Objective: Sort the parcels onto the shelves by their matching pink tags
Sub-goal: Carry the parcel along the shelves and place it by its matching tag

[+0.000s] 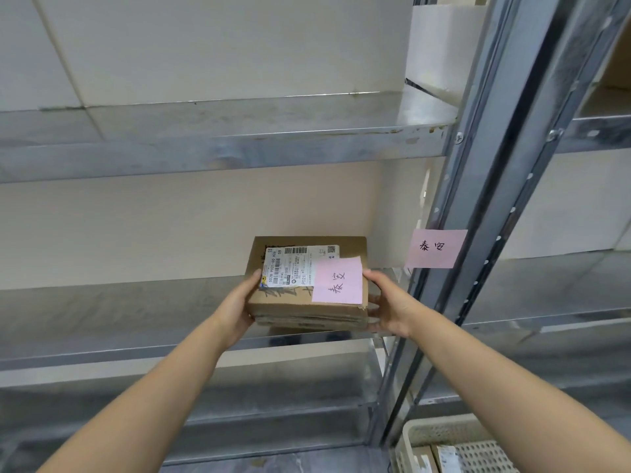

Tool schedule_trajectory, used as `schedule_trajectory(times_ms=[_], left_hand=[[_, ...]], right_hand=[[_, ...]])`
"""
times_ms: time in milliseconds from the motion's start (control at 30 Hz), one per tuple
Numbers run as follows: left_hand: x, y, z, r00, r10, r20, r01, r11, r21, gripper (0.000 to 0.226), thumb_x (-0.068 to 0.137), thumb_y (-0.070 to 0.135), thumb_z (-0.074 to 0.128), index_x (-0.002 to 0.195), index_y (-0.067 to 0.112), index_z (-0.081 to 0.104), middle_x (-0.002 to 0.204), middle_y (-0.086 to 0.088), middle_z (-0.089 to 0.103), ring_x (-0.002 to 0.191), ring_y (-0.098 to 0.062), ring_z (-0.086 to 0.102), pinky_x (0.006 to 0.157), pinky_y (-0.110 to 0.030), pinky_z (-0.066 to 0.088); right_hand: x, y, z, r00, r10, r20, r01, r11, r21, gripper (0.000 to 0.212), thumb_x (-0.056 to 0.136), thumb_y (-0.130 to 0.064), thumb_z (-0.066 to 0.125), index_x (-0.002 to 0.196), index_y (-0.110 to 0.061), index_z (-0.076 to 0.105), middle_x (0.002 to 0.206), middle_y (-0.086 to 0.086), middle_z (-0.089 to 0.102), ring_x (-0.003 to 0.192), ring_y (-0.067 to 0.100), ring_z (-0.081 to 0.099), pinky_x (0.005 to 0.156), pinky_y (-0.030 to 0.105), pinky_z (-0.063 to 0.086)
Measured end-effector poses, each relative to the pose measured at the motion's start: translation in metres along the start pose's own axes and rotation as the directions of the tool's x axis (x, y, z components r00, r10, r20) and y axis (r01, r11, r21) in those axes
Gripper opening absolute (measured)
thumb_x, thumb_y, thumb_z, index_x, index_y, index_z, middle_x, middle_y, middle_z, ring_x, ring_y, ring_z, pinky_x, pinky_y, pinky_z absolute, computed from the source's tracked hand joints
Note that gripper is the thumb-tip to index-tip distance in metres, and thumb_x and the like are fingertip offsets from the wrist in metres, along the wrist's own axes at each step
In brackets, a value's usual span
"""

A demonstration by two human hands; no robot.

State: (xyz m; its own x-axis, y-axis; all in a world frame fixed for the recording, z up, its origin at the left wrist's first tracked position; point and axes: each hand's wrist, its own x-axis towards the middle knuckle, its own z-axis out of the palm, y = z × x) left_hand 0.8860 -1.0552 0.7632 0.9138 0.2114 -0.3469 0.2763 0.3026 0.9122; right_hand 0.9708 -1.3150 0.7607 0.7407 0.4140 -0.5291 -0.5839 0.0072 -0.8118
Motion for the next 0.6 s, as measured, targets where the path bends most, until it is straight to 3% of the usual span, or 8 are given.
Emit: schedule_trajectory(times_ms=[67,133,167,267,300,400,533,600], left_hand=[[0.004,-0.004,0.004,0.999,-0.017,-0.027,0.015,0.997,-0.074,0.028,0.099,0.035,0.041,0.100,0.024,0.066,0.083,0.004,0.078,0.088,-0.015,0.064,0.073,-0.029,0.046],[0.008,-0.008,0.008,0.999,-0.019,-0.031,0.016,0.993,-0.114,0.028,0.100,0.034,0.040,0.099,0.023,0.066,0.083,0.003,0.078,0.088,-0.015,0.065,0.073,-0.029,0.047],[0.011,-0.010,0.010,0.999,-0.023,-0.026,0.020,0.993,-0.121,0.028,0.100,0.034,0.039,0.099,0.023,0.066,0.081,0.003,0.078,0.089,-0.016,0.065,0.074,-0.029,0.047],[0.016,-0.014,0.017,0.999,-0.030,-0.016,0.027,0.992,-0.127,0.030,0.100,0.035,0.039,0.100,0.023,0.066,0.082,0.003,0.078,0.092,-0.018,0.066,0.079,-0.031,0.049],[0.017,-0.015,0.020,0.999,-0.032,-0.013,0.030,0.992,-0.123,0.030,0.100,0.036,0.039,0.103,0.023,0.066,0.084,0.002,0.078,0.093,-0.018,0.066,0.080,-0.031,0.049],[0.023,-0.020,0.027,0.999,-0.046,-0.014,0.044,0.991,-0.128,0.032,0.099,0.037,0.039,0.109,0.022,0.065,0.087,0.002,0.078,0.093,-0.018,0.067,0.079,-0.033,0.051],[0.029,-0.025,0.027,0.997,-0.072,-0.018,0.068,0.980,-0.185,0.035,0.097,0.035,0.043,0.119,0.017,0.063,0.095,-0.005,0.077,0.096,-0.024,0.066,0.085,-0.038,0.052],[0.031,-0.027,0.027,0.996,-0.081,-0.034,0.073,0.979,-0.188,0.038,0.096,0.032,0.044,0.126,0.014,0.060,0.102,-0.008,0.073,0.097,-0.024,0.064,0.087,-0.039,0.051]], right_hand=[[0.003,-0.003,0.006,0.998,-0.051,-0.038,0.052,0.998,0.037,0.045,0.081,-0.056,0.059,0.112,-0.022,0.058,0.104,0.009,0.068,0.099,0.029,0.060,0.082,0.042,0.054],[0.005,-0.004,0.009,0.996,-0.079,-0.051,0.083,0.993,0.089,0.041,0.085,-0.056,0.052,0.102,-0.019,0.060,0.070,-0.001,0.071,0.078,0.019,0.060,0.062,0.030,0.051],[0.006,-0.004,0.010,0.994,-0.094,-0.056,0.100,0.988,0.120,0.039,0.088,-0.055,0.048,0.096,-0.019,0.061,0.062,-0.003,0.069,0.072,0.017,0.060,0.061,0.029,0.050],[0.013,-0.003,0.010,0.987,-0.131,-0.097,0.148,0.970,0.195,0.046,0.091,-0.054,0.040,0.107,-0.019,0.065,0.097,0.008,0.074,0.097,0.027,0.067,0.086,0.042,0.053],[0.014,-0.002,0.011,0.983,-0.132,-0.127,0.156,0.966,0.206,0.047,0.092,-0.053,0.038,0.109,-0.018,0.065,0.100,0.010,0.074,0.101,0.030,0.066,0.090,0.044,0.052],[0.016,-0.002,0.011,0.970,-0.111,-0.217,0.157,0.966,0.207,0.046,0.095,-0.051,0.033,0.097,-0.019,0.066,0.080,0.007,0.076,0.088,0.028,0.067,0.076,0.037,0.053],[0.021,0.000,0.010,0.962,-0.087,-0.259,0.148,0.962,0.229,0.051,0.094,-0.054,0.031,0.112,-0.020,0.064,0.106,0.011,0.071,0.100,0.031,0.065,0.087,0.041,0.052],[0.022,0.002,0.008,0.962,-0.091,-0.256,0.152,0.961,0.229,0.048,0.096,-0.051,0.028,0.102,-0.021,0.065,0.101,0.011,0.071,0.095,0.029,0.065,0.076,0.039,0.052]])
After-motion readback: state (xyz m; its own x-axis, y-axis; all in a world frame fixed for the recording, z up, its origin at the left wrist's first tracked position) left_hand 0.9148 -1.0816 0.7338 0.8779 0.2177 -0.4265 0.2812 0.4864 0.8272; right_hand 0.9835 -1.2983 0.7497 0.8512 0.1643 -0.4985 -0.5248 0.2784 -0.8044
